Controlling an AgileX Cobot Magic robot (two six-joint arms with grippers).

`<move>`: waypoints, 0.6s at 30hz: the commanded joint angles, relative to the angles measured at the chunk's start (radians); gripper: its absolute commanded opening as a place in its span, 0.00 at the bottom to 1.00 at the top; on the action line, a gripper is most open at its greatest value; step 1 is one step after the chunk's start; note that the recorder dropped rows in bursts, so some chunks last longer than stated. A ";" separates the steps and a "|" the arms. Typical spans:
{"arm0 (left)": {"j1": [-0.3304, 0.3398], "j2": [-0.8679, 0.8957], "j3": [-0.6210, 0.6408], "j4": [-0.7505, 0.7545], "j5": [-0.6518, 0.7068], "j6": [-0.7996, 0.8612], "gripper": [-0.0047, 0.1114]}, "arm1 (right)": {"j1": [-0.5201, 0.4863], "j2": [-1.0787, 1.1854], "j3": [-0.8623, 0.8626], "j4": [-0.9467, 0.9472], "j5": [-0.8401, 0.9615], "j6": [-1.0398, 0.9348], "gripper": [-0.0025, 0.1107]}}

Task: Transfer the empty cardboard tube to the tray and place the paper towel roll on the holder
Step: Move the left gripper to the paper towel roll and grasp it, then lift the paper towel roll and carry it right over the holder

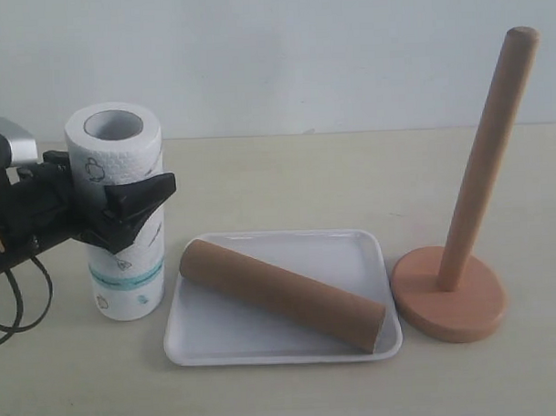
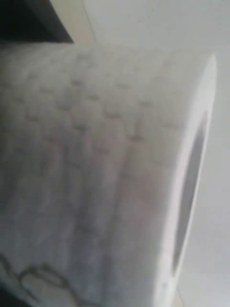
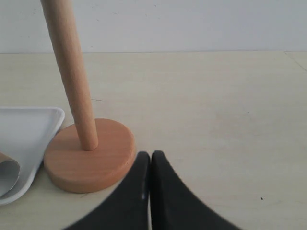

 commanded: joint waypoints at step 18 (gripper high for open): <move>-0.001 -0.722 -0.118 0.415 0.197 -0.664 0.08 | -0.006 -0.004 -0.001 0.001 -0.002 0.000 0.02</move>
